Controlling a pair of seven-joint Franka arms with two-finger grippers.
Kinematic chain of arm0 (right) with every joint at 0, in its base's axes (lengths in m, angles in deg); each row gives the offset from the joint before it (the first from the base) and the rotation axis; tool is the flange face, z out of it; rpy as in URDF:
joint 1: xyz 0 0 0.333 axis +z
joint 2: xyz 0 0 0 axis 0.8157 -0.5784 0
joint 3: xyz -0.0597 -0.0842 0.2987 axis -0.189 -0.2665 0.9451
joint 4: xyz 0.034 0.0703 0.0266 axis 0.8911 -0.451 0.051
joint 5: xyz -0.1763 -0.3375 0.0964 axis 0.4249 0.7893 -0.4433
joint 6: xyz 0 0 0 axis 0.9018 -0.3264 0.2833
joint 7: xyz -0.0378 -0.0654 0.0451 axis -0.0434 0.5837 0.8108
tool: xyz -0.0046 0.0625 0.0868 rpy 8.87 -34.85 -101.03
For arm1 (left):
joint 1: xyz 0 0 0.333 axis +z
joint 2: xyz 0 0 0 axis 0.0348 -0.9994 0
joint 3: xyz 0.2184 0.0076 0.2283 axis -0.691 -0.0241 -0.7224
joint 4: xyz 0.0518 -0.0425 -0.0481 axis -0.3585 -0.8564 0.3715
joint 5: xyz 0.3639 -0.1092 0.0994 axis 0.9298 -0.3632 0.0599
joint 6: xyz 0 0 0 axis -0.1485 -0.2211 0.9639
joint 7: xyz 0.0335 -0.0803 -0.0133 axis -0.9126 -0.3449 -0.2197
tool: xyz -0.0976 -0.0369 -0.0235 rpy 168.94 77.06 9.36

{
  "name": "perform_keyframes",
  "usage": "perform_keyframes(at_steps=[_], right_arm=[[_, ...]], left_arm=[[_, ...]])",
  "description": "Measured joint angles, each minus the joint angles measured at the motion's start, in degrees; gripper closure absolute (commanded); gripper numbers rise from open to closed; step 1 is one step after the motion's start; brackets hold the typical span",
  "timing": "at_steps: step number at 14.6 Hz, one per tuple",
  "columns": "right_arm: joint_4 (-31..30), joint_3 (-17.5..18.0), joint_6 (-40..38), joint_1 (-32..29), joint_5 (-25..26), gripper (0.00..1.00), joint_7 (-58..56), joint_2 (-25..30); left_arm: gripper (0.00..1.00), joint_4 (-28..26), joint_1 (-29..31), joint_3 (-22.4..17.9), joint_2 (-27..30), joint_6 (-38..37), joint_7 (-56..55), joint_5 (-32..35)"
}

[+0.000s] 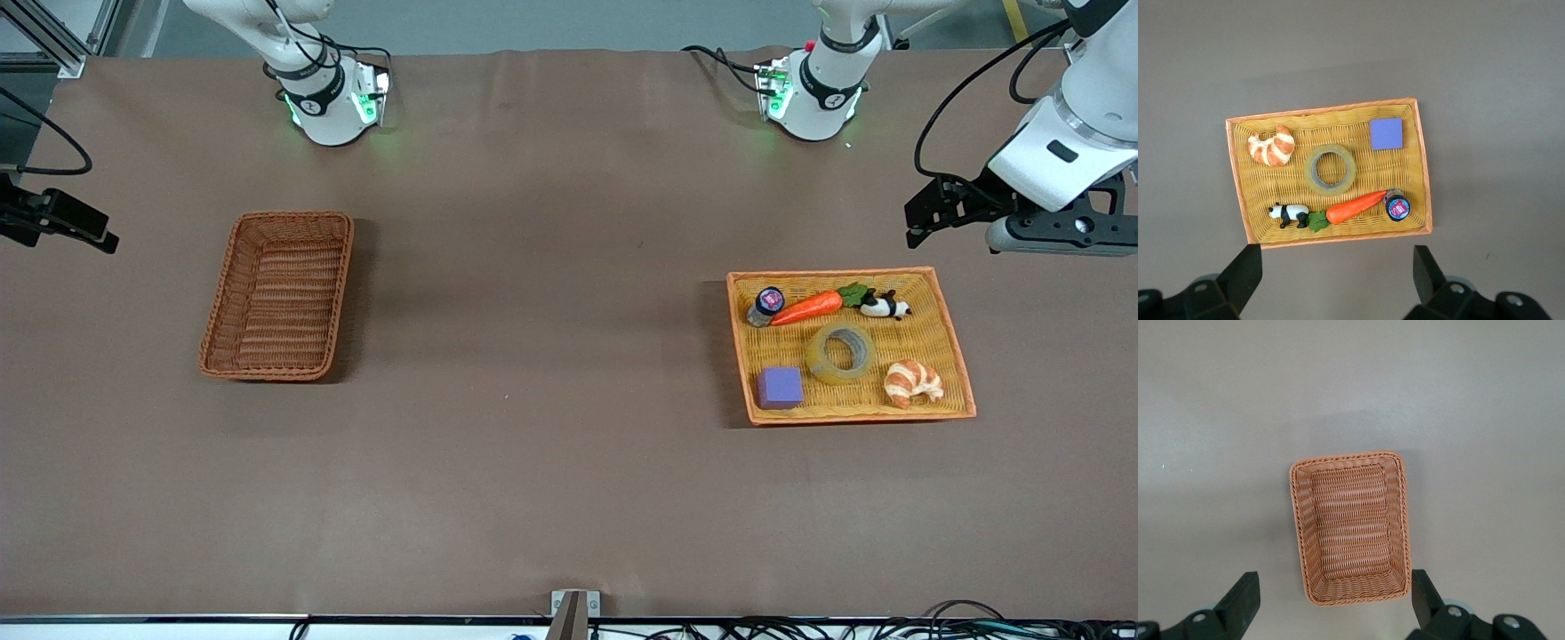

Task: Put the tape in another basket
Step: 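Reach the left gripper down to the yellow tape roll on the tray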

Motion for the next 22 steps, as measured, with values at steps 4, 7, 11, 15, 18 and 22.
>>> perform_keyframes(at_steps=[4,7,11,15,18,22], right_arm=[[0.0,0.0,0.0,0.0,0.0,0.00,0.0,0.0],[0.0,0.0,0.0,0.0,0.0,0.00,0.0,0.0],[0.0,0.0,0.0,0.0,0.0,0.00,0.0,0.0],[-0.1,0.0,0.0,0.0,0.0,0.00,0.0,0.0],[-0.1,0.0,0.0,0.0,0.0,0.00,0.0,0.0],[-0.1,0.0,0.0,0.0,0.0,0.00,0.0,0.0]], left_arm=[[0.00,0.1,0.0,-0.1,0.0,0.2,-0.3,0.0],[0.00,0.4,0.1,-0.2,-0.1,1.0,-0.9,0.4],[0.00,0.5,-0.3,0.1,-0.6,1.1,-1.0,5.5],[0.00,0.5,0.1,-0.2,-2.2,1.1,-2.0,4.7],[0.00,0.4,2.2,-0.3,-3.3,1.1,-2.7,3.5],[0.00,-3.2,2.8,-0.3,-5.9,5.9,-2.1,3.5]])
